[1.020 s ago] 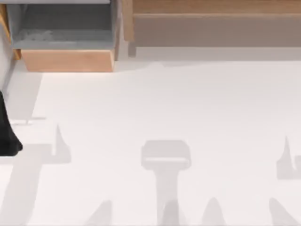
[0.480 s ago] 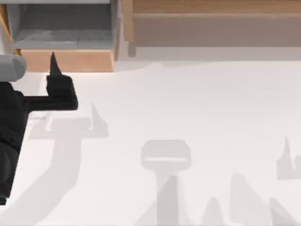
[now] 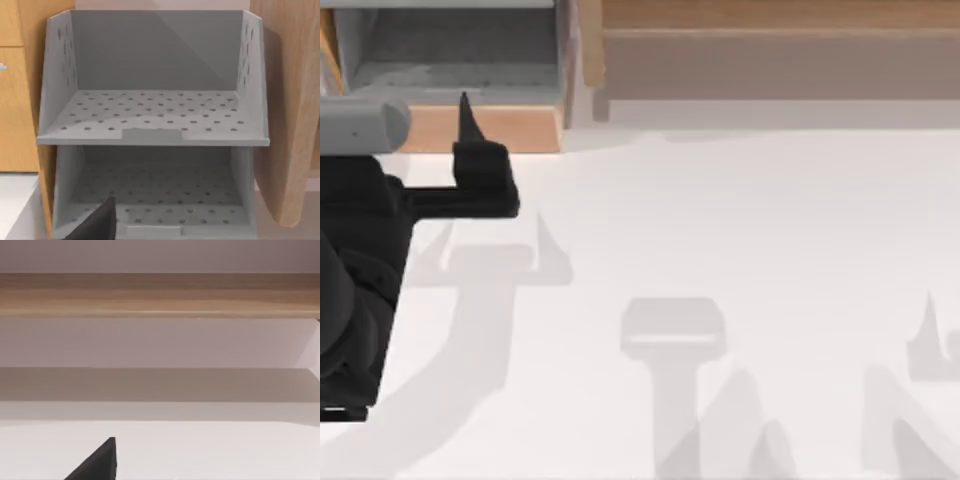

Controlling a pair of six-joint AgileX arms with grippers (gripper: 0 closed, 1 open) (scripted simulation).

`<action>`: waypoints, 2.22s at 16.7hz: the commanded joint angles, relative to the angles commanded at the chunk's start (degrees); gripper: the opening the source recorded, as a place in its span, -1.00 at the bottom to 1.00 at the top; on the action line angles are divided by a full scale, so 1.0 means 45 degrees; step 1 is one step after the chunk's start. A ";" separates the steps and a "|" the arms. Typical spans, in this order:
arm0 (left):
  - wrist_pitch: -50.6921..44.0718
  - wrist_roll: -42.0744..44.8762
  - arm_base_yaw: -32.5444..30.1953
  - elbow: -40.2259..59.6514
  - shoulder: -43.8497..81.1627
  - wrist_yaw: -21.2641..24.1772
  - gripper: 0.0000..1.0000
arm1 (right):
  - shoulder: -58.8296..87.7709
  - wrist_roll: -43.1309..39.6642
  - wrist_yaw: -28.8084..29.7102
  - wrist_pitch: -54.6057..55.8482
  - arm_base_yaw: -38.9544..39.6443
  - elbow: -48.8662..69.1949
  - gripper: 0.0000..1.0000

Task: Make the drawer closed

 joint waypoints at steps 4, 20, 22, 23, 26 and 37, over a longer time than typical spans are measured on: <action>0.0539 0.0666 0.0675 -0.0176 0.0499 0.0642 1.00 | 0.0000 0.0000 0.0000 0.0000 0.0000 0.0000 1.00; 0.9658 1.0084 1.5038 -0.0534 0.6723 1.2753 1.00 | 0.0000 0.0000 0.0000 0.0000 0.0000 0.0000 1.00; 1.0069 1.1498 1.5674 -0.0754 0.7740 1.3863 1.00 | 0.0000 0.0000 0.0000 0.0000 0.0000 0.0000 1.00; 1.0353 1.2168 1.6100 -0.0824 0.8254 1.4371 1.00 | 0.0000 0.0000 0.0000 0.0000 0.0000 0.0000 1.00; 1.1159 1.4098 1.7709 -0.0872 0.9932 1.5553 1.00 | 0.0000 0.0000 0.0000 0.0000 0.0000 0.0000 1.00; 1.4050 1.9978 1.8461 -0.0183 1.4225 1.8840 1.00 | 0.0000 0.0000 0.0000 0.0000 0.0000 0.0000 1.00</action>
